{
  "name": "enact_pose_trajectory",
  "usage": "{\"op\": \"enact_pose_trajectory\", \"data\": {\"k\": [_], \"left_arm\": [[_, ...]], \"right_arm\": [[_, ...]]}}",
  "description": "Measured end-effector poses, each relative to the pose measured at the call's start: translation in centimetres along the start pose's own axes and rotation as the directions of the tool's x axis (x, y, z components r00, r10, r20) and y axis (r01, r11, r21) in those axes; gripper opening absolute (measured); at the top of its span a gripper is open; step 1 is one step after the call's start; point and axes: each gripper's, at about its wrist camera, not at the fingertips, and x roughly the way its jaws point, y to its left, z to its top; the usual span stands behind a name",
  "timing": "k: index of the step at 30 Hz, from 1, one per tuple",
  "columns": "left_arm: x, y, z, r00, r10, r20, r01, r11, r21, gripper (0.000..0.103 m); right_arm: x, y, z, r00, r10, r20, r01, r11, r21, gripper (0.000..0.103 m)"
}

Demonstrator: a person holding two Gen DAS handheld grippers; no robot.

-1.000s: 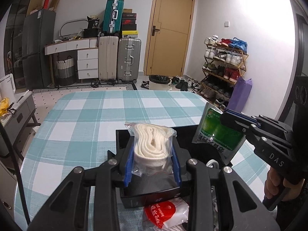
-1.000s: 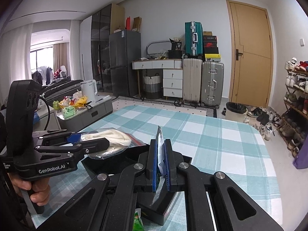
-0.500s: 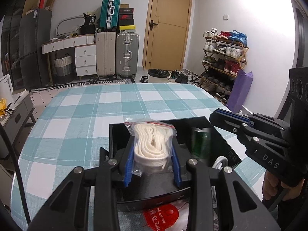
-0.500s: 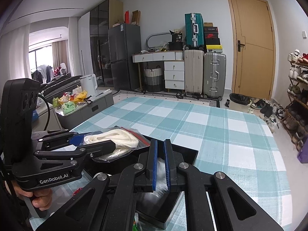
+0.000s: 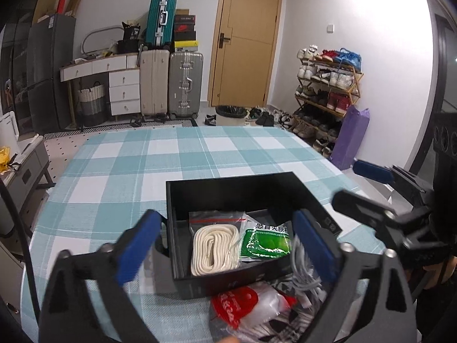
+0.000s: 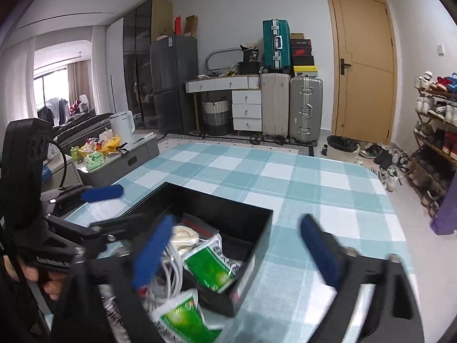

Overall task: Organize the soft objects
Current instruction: 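Withdraw both tools and move the left tool toward the white plush toy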

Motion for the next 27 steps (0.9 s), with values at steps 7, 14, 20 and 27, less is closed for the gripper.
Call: {"op": "enact_pose_trajectory", "data": {"k": [7, 14, 20, 27], "left_arm": [[-2.7, -0.4, -1.0, 1.0, 0.018, 0.01, -0.018, 1.0, 0.014, 0.103], [-4.7, 0.0, -2.9, 0.999, 0.042, -0.01, -0.042, 0.999, 0.005, 0.103], [-6.1, 0.3, -4.6, 0.998, 0.061, -0.024, -0.061, 0.998, -0.008, 0.103], [-7.1, 0.1, -5.9, 0.997, 0.07, -0.029, -0.07, 0.998, -0.004, 0.103]], "right_arm": [[-3.1, 0.6, -1.5, 0.999, 0.023, -0.032, -0.023, 1.0, -0.009, 0.102], [-4.8, 1.1, -3.6, 0.998, 0.027, -0.061, -0.027, 1.0, 0.014, 0.102], [-5.8, 1.7, -5.5, 0.996, 0.024, -0.083, -0.021, 0.999, 0.03, 0.102], [-6.5, 2.3, -7.1, 0.994, 0.018, -0.112, -0.014, 0.999, 0.038, 0.102]]}}
